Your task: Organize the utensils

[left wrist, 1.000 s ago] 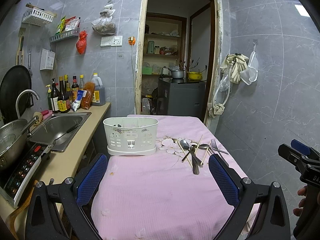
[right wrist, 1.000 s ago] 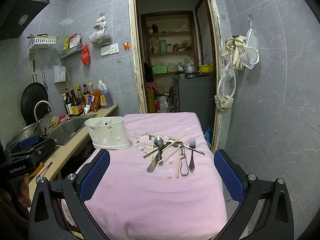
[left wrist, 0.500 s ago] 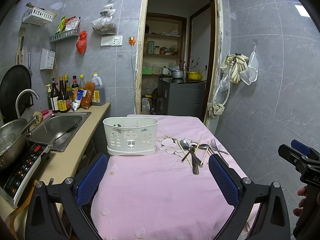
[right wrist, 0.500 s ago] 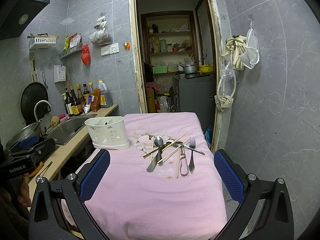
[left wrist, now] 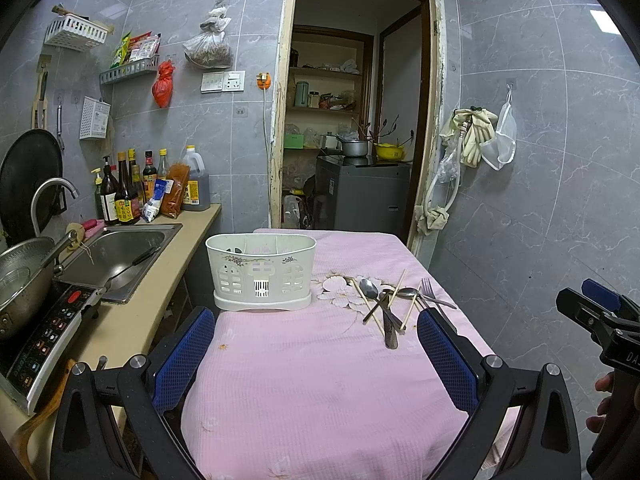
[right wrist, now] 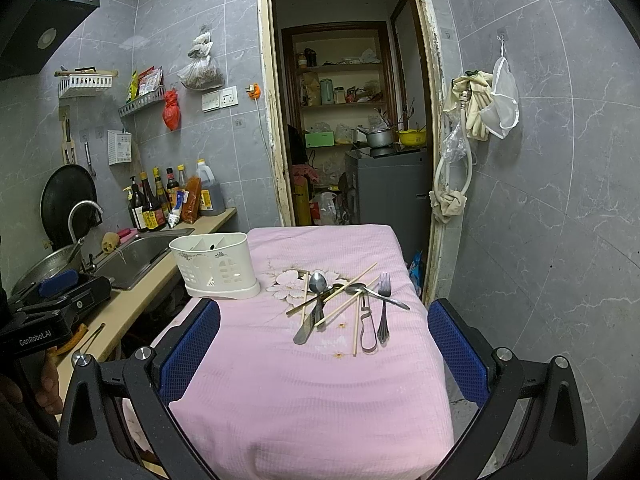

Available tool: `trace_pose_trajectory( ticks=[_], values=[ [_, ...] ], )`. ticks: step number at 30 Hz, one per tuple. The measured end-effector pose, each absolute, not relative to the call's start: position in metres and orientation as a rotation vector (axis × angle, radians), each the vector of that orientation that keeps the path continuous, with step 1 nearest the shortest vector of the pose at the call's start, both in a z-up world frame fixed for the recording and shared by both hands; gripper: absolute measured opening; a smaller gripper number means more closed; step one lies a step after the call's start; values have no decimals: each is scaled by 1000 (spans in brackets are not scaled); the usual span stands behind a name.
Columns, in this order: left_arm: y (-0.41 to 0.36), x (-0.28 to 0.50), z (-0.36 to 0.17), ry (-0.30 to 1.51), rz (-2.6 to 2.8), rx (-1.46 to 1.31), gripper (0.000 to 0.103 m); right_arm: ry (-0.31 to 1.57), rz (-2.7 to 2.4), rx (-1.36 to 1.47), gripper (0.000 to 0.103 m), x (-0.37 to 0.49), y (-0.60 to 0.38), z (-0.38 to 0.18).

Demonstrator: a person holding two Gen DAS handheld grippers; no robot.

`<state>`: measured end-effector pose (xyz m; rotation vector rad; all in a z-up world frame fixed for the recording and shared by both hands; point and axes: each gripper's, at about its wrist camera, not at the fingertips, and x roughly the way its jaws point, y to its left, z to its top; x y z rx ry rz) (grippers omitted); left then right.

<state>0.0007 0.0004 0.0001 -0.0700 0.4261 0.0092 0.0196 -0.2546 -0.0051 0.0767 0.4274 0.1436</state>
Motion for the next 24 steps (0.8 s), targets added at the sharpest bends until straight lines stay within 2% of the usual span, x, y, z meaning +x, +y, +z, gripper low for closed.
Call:
trace_pose_trajectory(
  ticks=[24],
  values=[
    [1,1,0,427,10,-71,102,427,144,74,102,23,-253,-8]
  ],
)
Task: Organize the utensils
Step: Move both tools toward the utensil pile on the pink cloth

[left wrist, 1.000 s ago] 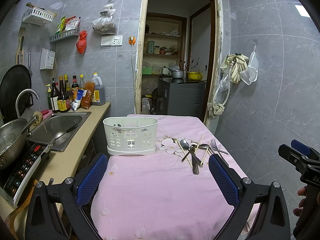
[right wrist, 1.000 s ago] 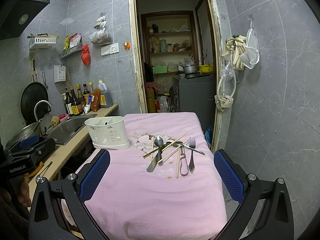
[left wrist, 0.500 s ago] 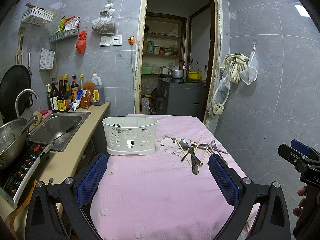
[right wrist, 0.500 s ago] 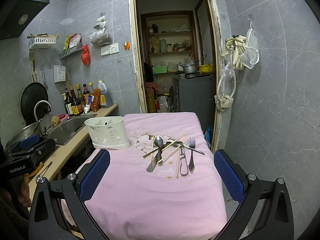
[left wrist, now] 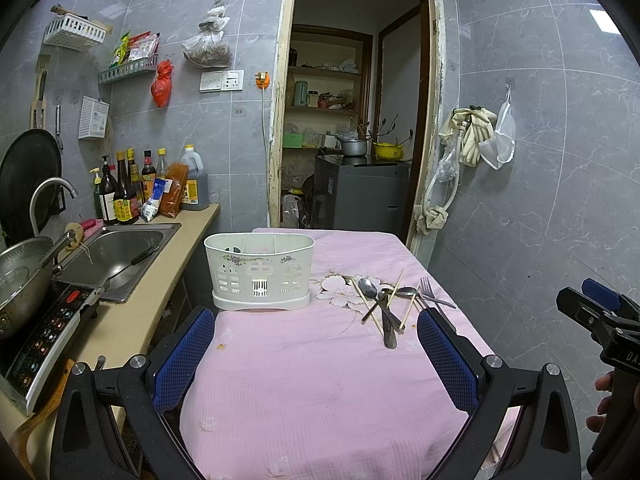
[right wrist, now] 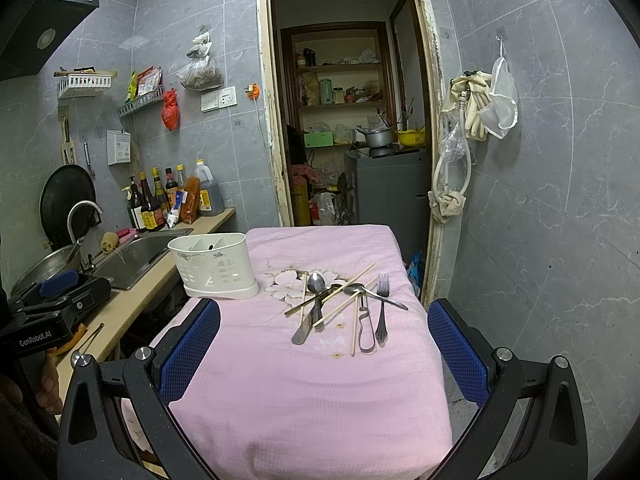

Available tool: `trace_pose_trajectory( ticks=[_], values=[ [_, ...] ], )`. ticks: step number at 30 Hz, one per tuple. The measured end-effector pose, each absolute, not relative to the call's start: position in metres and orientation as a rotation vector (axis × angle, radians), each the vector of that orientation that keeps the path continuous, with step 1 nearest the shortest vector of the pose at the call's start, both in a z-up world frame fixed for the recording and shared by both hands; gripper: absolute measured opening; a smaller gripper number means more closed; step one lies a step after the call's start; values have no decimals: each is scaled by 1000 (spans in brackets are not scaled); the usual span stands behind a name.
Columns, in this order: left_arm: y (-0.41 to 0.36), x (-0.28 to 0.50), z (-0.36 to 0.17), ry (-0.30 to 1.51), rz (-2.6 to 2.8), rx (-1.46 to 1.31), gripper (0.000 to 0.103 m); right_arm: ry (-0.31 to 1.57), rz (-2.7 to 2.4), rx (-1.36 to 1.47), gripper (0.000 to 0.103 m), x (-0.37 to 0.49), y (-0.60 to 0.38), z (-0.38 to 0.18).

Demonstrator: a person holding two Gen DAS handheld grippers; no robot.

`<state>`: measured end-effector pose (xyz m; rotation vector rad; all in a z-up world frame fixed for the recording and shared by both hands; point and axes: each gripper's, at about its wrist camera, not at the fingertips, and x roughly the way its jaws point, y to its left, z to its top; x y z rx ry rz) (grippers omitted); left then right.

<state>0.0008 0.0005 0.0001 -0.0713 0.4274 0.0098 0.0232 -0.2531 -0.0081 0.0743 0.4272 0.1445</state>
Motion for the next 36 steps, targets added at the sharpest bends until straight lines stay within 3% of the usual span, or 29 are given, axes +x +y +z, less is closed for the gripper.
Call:
trace_pose_trajectory(
  ticks=[11,24,36],
  values=[
    [20,6,-10,412,16,-78,102,381,126,55,102,31,-243,0],
    [11,58,16,301,-34,-72,102,304,38,59,102,63,-237,24],
    [1,112,22,311,-75,-74,102,335,31,72,102,115,-252,18]
  ],
)
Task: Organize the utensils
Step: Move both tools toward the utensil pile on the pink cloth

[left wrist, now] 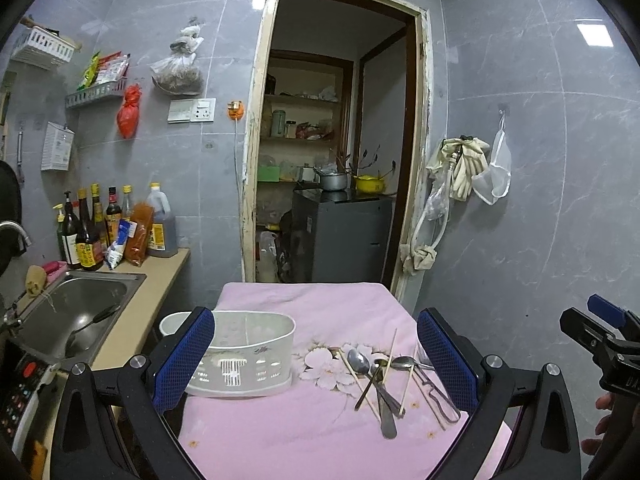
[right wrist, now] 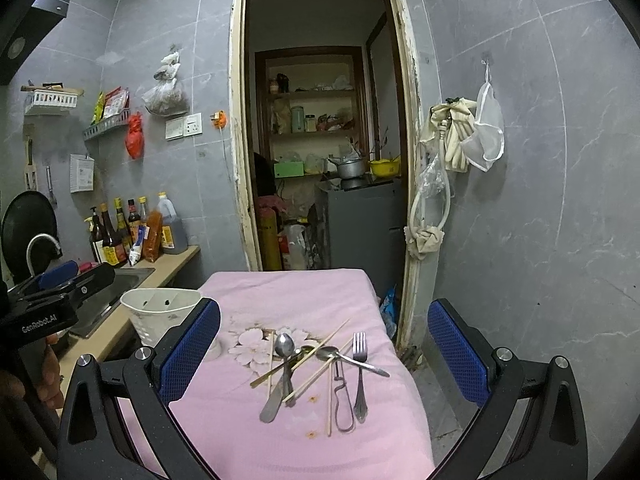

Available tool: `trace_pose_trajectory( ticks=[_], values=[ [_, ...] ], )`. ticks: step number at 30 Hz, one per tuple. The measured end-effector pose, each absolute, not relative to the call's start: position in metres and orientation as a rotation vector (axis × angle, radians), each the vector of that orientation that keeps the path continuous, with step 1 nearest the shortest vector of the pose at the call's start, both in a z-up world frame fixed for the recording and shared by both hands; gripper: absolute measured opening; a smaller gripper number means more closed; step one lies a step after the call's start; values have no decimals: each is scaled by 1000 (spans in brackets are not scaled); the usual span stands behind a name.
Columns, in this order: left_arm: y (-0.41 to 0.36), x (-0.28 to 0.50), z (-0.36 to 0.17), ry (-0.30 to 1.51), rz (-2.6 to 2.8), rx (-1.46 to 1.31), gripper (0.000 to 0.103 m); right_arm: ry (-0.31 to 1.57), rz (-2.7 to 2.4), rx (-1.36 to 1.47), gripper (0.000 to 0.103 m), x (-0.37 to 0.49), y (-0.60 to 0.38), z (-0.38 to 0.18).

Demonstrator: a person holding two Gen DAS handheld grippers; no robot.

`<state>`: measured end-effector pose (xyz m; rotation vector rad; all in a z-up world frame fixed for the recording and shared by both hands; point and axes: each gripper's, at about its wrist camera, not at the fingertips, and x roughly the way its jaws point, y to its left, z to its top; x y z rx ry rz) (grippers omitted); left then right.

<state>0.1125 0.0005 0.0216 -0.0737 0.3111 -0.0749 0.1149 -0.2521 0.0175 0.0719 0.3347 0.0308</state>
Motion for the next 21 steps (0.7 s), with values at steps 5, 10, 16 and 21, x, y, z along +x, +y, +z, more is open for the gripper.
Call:
trace_pose_trajectory(
  ticks=[5,10,16,21],
  values=[
    [-12,142,16,324,-59,-64,102,361,52,74,102,154,-268,5],
    [-29,179,6,353,-38,-51,102,405,66,73,102,201,-287,-12],
    [-48,231,-18,414,-11,-42,102,480,82,71,102,255,-308,-44],
    [-63,271,-51,494,-3,-57,102,566,99,82,102,303,-325,-86]
  ],
)
